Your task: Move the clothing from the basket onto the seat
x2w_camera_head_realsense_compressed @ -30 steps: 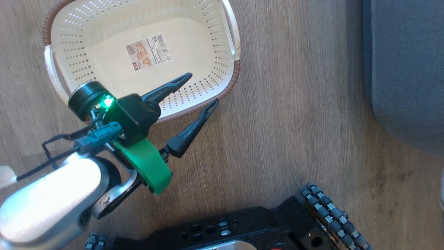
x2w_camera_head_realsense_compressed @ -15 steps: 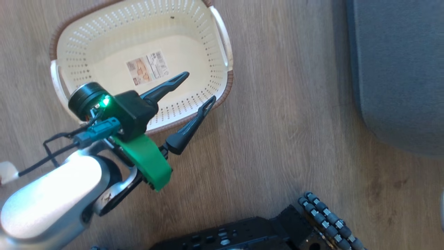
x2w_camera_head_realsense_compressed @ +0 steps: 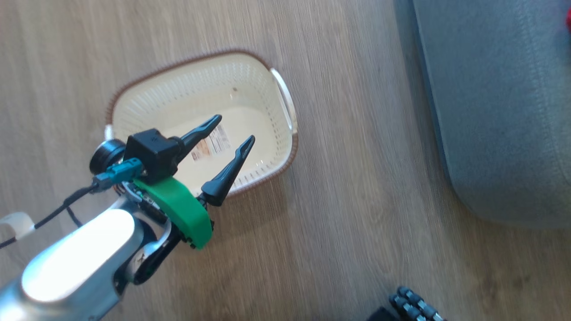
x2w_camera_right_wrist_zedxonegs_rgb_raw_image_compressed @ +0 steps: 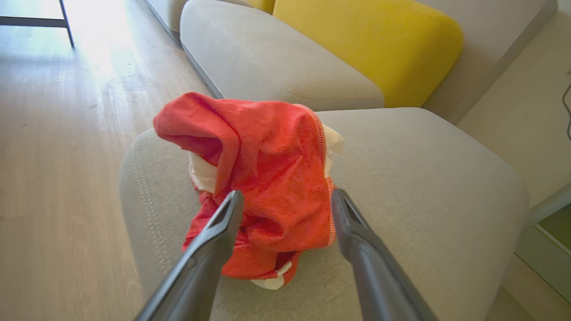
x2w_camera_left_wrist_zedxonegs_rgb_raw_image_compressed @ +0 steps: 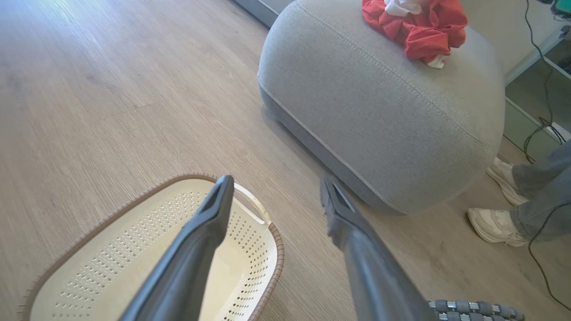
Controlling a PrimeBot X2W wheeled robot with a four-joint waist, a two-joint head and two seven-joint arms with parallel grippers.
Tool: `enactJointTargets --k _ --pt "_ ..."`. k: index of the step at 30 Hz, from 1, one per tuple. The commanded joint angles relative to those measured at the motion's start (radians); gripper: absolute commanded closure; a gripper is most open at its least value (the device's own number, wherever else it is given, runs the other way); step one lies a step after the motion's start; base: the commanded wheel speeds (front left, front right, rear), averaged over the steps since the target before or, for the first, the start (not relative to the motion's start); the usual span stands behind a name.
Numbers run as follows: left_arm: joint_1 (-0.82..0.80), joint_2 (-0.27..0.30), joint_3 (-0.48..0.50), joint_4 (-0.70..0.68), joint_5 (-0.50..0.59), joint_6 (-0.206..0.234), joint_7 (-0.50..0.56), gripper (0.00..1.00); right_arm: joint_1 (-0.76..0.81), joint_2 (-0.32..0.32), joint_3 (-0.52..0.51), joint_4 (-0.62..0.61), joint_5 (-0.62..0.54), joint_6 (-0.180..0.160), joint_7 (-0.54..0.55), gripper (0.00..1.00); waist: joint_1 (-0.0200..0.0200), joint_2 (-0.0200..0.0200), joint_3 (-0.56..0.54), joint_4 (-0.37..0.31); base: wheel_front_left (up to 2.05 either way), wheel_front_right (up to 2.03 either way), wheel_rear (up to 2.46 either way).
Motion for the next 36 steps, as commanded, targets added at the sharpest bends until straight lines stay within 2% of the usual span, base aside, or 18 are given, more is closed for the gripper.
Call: enactJointTargets --k 1,9,19,24,29,36 --pt "-0.003 0.014 0.048 -0.016 -0.007 0.003 -0.015 0.00 0.026 -0.013 0.025 -0.049 0.010 0.007 -0.013 0.00 0.0001 -0.0001 -0.075 0.028 0.00 0.00 0.00" --pt "0.053 -0.010 0.076 0.108 -0.055 0.018 -0.084 0.00 0.172 0.069 0.163 -0.106 0.029 0.007 -0.114 0.00 0.0001 -0.0001 -0.228 0.125 0.00 0.00 0.00" --pt "0.134 -0.004 0.173 0.264 -0.106 0.030 -0.160 0.00 0.298 0.153 0.290 -0.156 0.012 0.007 -0.220 0.00 0.0001 -0.0001 -0.335 0.244 0.00 0.00 0.00" --pt "0.186 -0.029 0.226 0.329 -0.106 0.021 -0.171 0.00 0.398 0.168 0.380 -0.137 0.015 0.007 -0.281 0.00 0.0001 -0.0001 -0.389 0.291 0.00 0.00 0.00" --pt "0.246 -0.066 0.294 0.360 -0.068 0.014 -0.172 0.00 0.505 0.173 0.412 -0.101 -0.002 0.007 -0.353 0.00 0.0001 -0.0001 -0.445 0.329 0.00 0.00 0.00" --pt "0.354 -0.102 0.417 0.375 0.000 0.006 -0.172 0.00 0.583 0.177 0.428 -0.026 -0.059 0.007 -0.436 0.00 0.0001 -0.0001 -0.491 0.324 0.00 0.00 0.00"
